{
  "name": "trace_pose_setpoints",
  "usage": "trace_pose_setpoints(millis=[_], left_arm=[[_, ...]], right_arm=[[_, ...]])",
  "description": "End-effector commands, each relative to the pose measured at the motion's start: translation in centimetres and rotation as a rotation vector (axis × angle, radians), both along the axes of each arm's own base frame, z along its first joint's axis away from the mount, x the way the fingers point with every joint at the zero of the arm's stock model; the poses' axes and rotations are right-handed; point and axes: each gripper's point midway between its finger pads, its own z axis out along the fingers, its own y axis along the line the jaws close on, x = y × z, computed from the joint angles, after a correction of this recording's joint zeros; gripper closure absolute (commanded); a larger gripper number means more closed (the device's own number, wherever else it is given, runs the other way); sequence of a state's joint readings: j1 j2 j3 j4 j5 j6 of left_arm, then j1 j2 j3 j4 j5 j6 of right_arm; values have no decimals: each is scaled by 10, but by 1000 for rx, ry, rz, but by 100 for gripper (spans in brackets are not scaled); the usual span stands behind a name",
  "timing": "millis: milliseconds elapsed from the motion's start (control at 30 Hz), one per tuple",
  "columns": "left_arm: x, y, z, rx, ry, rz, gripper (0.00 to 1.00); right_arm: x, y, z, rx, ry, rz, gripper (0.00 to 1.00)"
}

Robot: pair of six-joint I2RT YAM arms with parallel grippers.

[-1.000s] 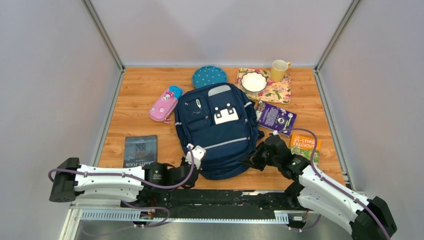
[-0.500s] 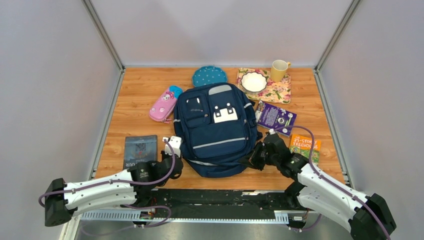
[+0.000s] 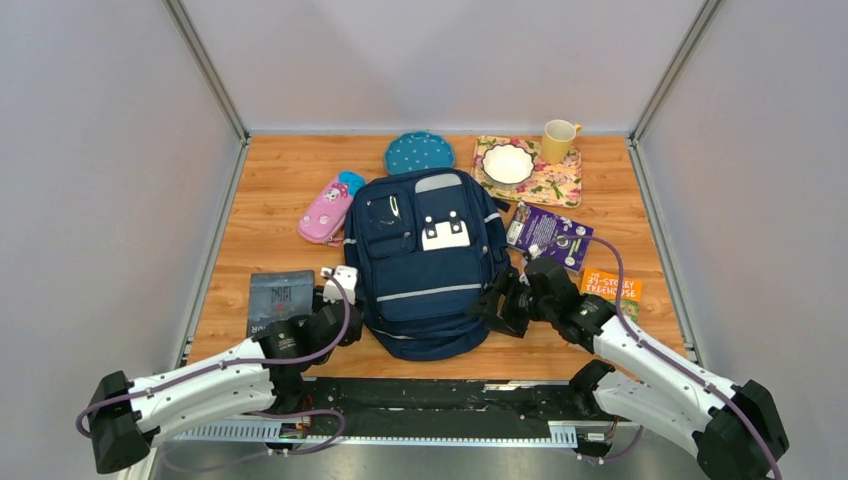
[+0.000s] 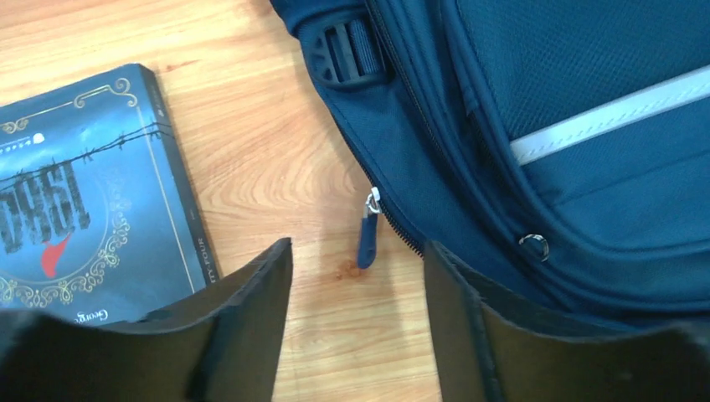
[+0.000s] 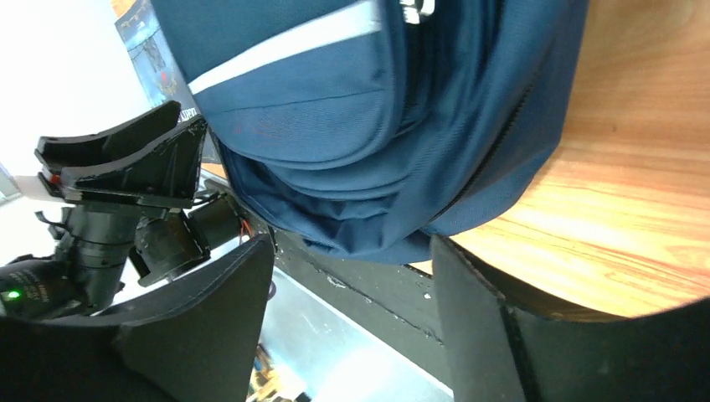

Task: Pack the student bag
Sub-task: Unzip the student bag at the center of the board, then pick up the book from the center of the board.

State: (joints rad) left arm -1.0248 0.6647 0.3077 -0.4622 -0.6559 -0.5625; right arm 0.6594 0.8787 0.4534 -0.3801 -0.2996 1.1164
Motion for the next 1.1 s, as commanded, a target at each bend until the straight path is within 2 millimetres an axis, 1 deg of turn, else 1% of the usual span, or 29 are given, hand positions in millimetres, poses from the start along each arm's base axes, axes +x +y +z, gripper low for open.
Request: trace_pose_setpoints(millis=[0, 67, 100, 133, 200, 233, 267, 333, 367, 400, 433, 467, 500, 533, 567, 633, 667, 700, 733, 767, 800, 833, 867, 900, 933, 967, 1000, 1033, 1067], left_arm=[[4, 0, 47, -95, -40, 52, 29], [4, 5, 65, -114, -65, 72, 28], [5, 7, 75, -132, -85, 81, 28], [7, 11, 82, -135, -106, 97, 27], [9, 16, 101, -149, -146, 106, 27], [10, 23, 107, -133, -167, 127, 27], [10, 29, 115, -123, -175, 140, 26], [13, 43, 122, -86, -202, 194, 26], [13, 49, 126, -69, -210, 209, 26], [15, 56, 129, -50, -217, 231, 25], [15, 60, 131, -46, -219, 241, 25], [16, 62, 137, -47, -223, 248, 25], [16, 65, 140, -30, -221, 244, 25], [17, 69, 139, -31, -209, 259, 24], [17, 70, 142, -28, -200, 258, 24], [21, 74, 136, 1, -155, 261, 24], [24, 73, 135, 3, -146, 261, 24], [29, 75, 128, 40, -117, 255, 23], [33, 70, 122, 22, -83, 233, 23], [39, 92, 120, 23, -63, 333, 23], [44, 101, 115, 30, -31, 356, 23], [51, 97, 114, -46, -17, 339, 23], [53, 133, 111, -81, -13, 486, 23], [56, 141, 106, -114, 1, 509, 23], [57, 147, 99, -194, 27, 524, 23], [55, 159, 93, -231, 47, 577, 23], [48, 188, 84, -300, 76, 713, 23], [48, 185, 75, -381, 102, 699, 23], [46, 191, 69, -411, 108, 730, 23]], right_arm=[[20, -10, 49, -48, -188, -10, 25], [22, -24, 63, -83, -250, -44, 23], [23, -27, 69, -91, -272, -55, 23], [26, -29, 82, -87, -305, -66, 22], [28, -35, 93, -96, -353, -84, 22], [30, -34, 101, -83, -374, -83, 21], [31, -24, 114, -33, -419, -42, 21], [34, -9, 120, 5, -419, 6, 21], [32, 5, 132, 56, -430, 53, 19], [36, 14, 124, 40, -405, 85, 19], [37, 21, 123, 37, -395, 110, 19], [34, 33, 131, 47, -409, 150, 19], [32, 41, 130, 38, -425, 187, 19], [35, 53, 120, 18, -405, 218, 19], [28, 66, 125, 25, -412, 257, 19], [26, 81, 115, 5, -391, 300, 19], [19, 90, 111, 4, -384, 330, 19], [17, 96, 113, 10, -387, 345, 18], [15, 100, 113, 15, -389, 354, 18], [13, 107, 106, 4, -377, 367, 18], [13, 111, 109, 11, -382, 375, 18], [13, 117, 113, 30, -397, 384, 18], [9, 124, 110, 34, -387, 414, 18], [8, 130, 110, 36, -389, 428, 18], [10, 139, 122, 54, -413, 437, 18], [5, 147, 122, 52, -425, 465, 18], [7, 156, 113, 32, -410, 482, 18], [9, 166, 120, 43, -423, 487, 18], [7, 174, 117, 40, -412, 500, 18]])
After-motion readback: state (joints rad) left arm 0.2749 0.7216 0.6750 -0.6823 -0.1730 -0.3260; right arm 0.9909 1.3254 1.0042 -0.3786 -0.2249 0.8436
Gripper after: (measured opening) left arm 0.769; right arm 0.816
